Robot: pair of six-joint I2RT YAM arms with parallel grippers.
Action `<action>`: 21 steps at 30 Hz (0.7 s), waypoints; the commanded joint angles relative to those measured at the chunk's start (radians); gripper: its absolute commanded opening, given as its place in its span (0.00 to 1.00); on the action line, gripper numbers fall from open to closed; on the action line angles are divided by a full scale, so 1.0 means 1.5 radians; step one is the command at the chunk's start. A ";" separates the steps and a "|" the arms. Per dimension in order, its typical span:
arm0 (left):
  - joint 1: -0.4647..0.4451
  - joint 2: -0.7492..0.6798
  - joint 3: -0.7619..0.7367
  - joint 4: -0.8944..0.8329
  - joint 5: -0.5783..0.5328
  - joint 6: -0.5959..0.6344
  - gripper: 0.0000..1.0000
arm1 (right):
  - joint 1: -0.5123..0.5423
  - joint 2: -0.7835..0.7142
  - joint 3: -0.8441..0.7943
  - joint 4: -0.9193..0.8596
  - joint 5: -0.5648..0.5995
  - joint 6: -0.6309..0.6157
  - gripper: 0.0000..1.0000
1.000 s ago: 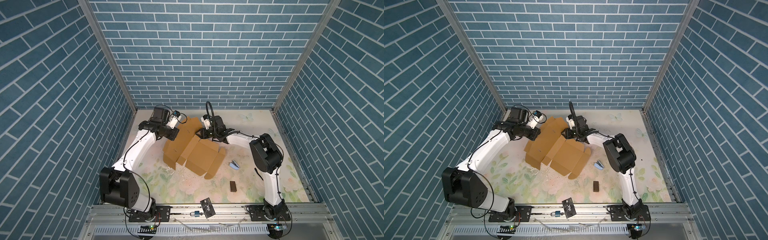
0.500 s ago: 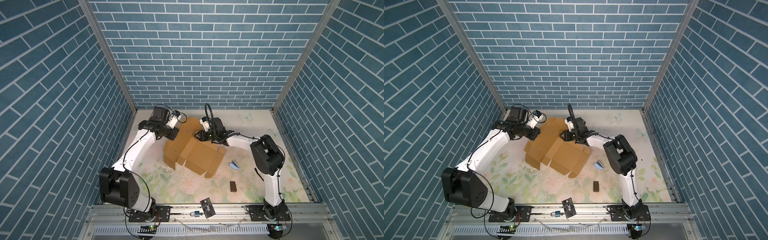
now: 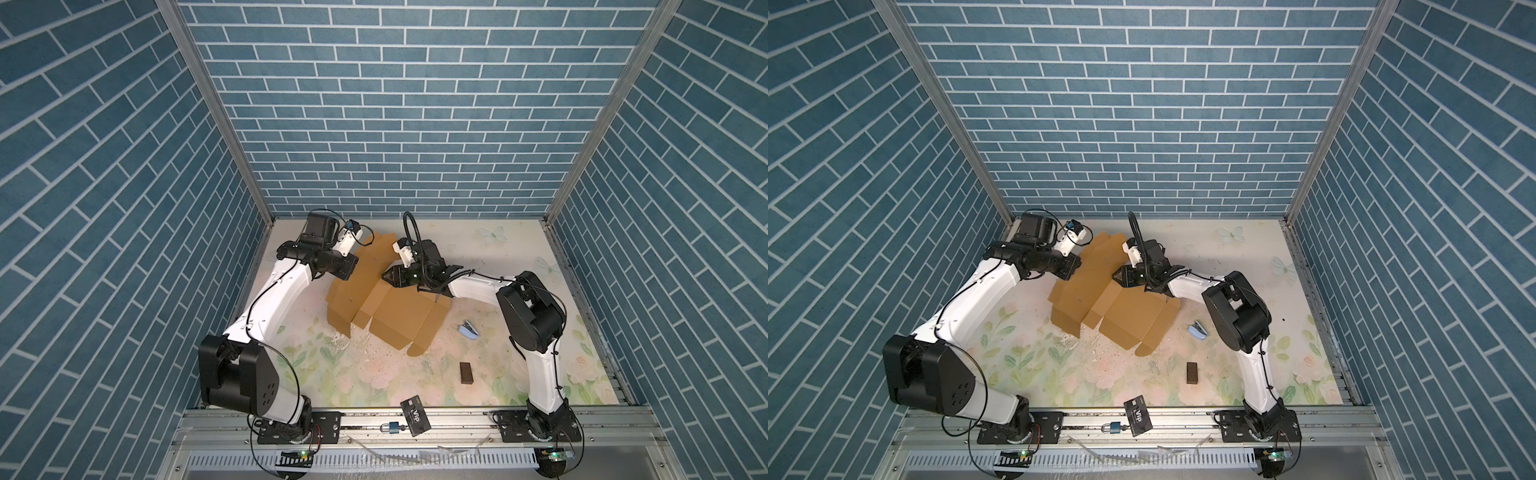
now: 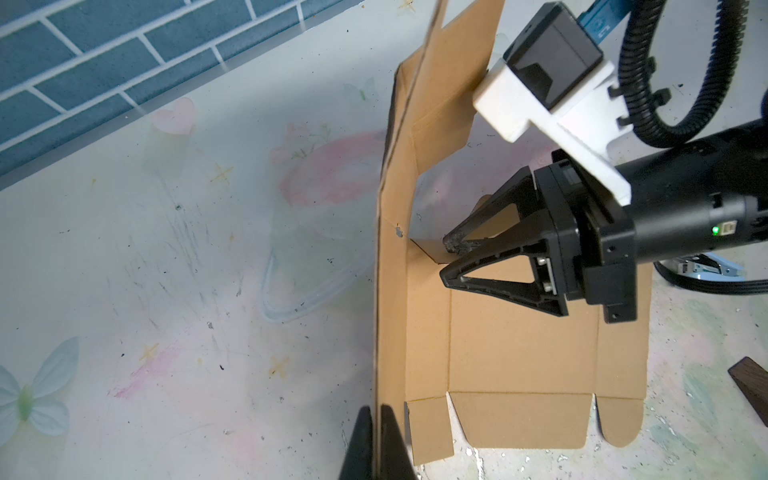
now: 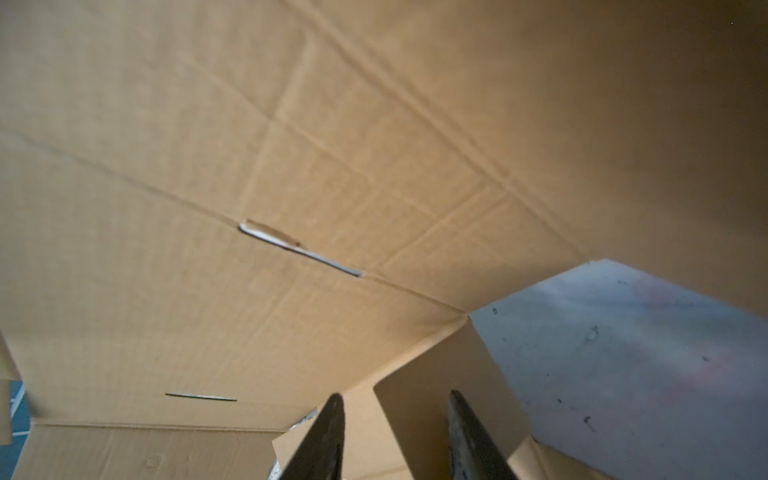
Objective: Fold the paper box
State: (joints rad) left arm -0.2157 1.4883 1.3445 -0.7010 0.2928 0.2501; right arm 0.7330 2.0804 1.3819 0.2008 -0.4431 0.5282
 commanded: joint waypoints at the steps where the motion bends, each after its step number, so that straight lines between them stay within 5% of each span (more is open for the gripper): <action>1: -0.001 -0.005 -0.009 0.016 0.002 -0.002 0.00 | 0.007 0.027 0.003 0.006 -0.006 0.023 0.41; 21: -0.012 0.006 -0.005 0.016 -0.001 -0.002 0.00 | 0.019 0.038 0.012 0.000 0.036 -0.002 0.36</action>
State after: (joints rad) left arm -0.2272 1.4899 1.3357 -0.6914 0.2878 0.2497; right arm 0.7555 2.1662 1.3960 0.2234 -0.4225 0.5434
